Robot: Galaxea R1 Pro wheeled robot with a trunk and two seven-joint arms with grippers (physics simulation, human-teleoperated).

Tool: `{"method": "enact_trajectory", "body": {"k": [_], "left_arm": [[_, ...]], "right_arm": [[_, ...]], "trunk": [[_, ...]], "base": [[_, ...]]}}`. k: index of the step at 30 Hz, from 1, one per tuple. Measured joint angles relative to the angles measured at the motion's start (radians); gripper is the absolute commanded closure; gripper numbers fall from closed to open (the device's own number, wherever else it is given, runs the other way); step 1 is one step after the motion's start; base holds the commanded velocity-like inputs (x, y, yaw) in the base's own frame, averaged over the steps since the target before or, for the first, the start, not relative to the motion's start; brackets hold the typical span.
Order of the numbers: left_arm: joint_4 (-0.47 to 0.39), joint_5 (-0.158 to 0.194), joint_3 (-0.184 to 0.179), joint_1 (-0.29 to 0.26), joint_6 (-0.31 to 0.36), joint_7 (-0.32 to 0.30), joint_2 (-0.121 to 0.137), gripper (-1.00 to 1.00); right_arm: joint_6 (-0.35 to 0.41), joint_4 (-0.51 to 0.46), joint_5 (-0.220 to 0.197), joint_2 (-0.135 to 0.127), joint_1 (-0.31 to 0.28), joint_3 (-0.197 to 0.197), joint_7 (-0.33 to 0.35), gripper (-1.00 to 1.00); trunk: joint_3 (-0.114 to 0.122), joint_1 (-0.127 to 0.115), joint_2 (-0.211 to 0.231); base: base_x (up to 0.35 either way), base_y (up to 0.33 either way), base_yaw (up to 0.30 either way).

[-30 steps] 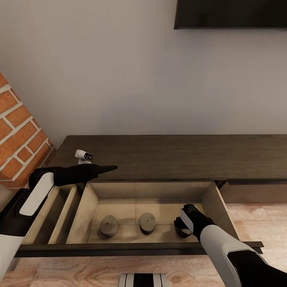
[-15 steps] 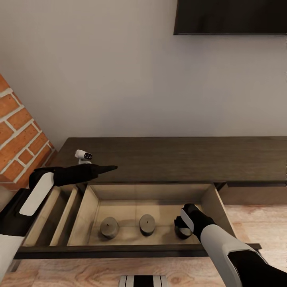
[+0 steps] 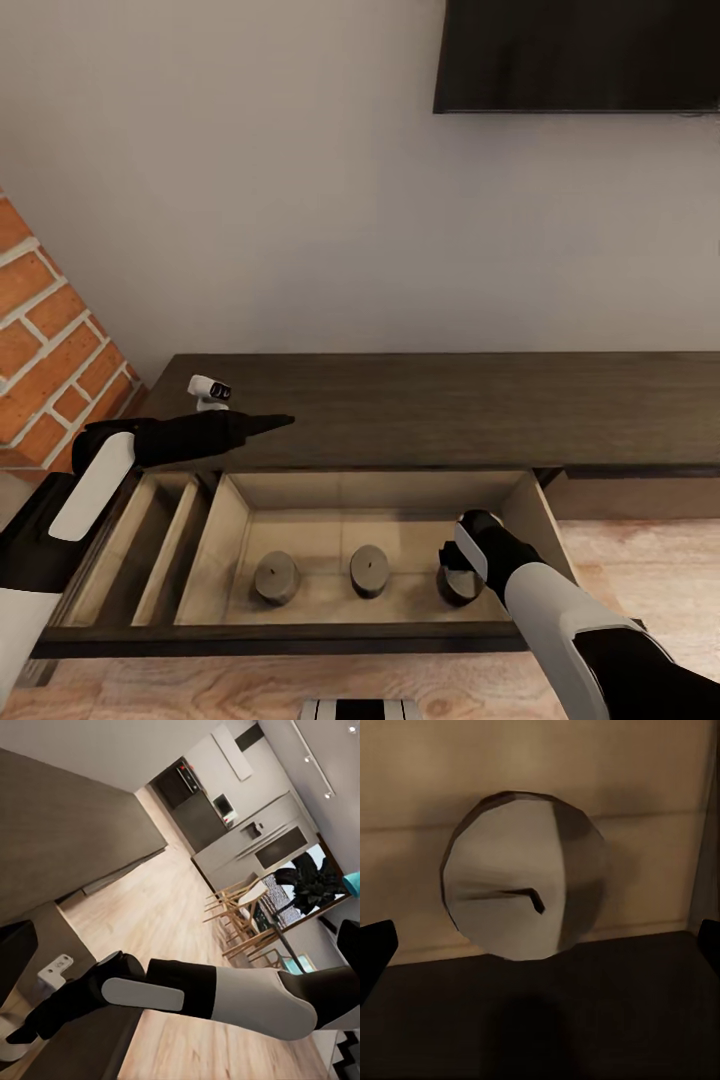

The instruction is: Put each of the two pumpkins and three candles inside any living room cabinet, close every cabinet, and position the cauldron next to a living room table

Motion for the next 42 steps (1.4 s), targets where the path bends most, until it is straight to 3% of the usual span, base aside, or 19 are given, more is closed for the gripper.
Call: {"method": "enact_trajectory", "body": {"k": [5, 11, 18, 25, 29, 36, 38, 42], "left_arm": [[-0.001, 0.001, -0.001, 0.0, 0.0, 0.0, 0.0, -1.0], [-0.001, 0.001, 0.0, 0.0, 0.0, 0.0, 0.0, -1.0], [-0.001, 0.002, 0.001, 0.0, 0.0, 0.0, 0.0, -1.0], [-0.001, 0.001, 0.002, 0.0, -0.001, 0.0, 0.0, -1.0], [-0.001, 0.001, 0.002, 0.0, -0.002, 0.0, 0.0, -1.0], [-0.001, 0.001, 0.002, 0.0, -0.002, 0.0, 0.0, -1.0], [-0.001, 0.001, 0.002, 0.0, -0.002, 0.0, 0.0, -1.0], [-0.001, 0.001, 0.002, 0.0, -0.002, 0.0, 0.0, -1.0]], "right_arm": [[0.011, -0.011, 0.0, 0.0, 0.0, -0.001, 0.001, -1.0], [0.076, -0.064, -0.002, -0.002, 0.0, 0.0, 0.001, -1.0], [0.088, -0.111, -0.003, -0.004, 0.0, 0.0, 0.005, -1.0], [0.087, -0.318, -0.008, -0.01, 0.009, -0.006, 0.025, -1.0], [0.084, -0.382, -0.008, -0.038, 0.013, -0.007, 0.139, -1.0], [0.09, -0.396, -0.011, -0.096, 0.015, -0.007, 0.251, -1.0], [0.092, -0.387, -0.013, -0.112, 0.015, -0.007, 0.314, -1.0], [0.169, -0.382, -0.011, -0.147, 0.015, -0.007, 0.415, -1.0]], "trunk": [[0.016, -0.019, 0.035], [0.034, -0.042, 0.077], [0.056, -0.069, 0.126], [0.078, -0.096, 0.175], [0.091, -0.111, 0.203], [0.113, -0.138, 0.252], [0.119, -0.146, 0.266], [0.132, -0.161, 0.294]], "base": [[-0.235, 0.0, 0.0], [-0.315, 0.0, 0.0], [-0.067, 0.0, 0.0], [-0.003, 0.0, 0.0], [0.0, 0.0, 0.0], [0.0, 0.0, 0.0], [0.0, 0.0, 0.0], [0.0, 0.0, 0.0]]}}
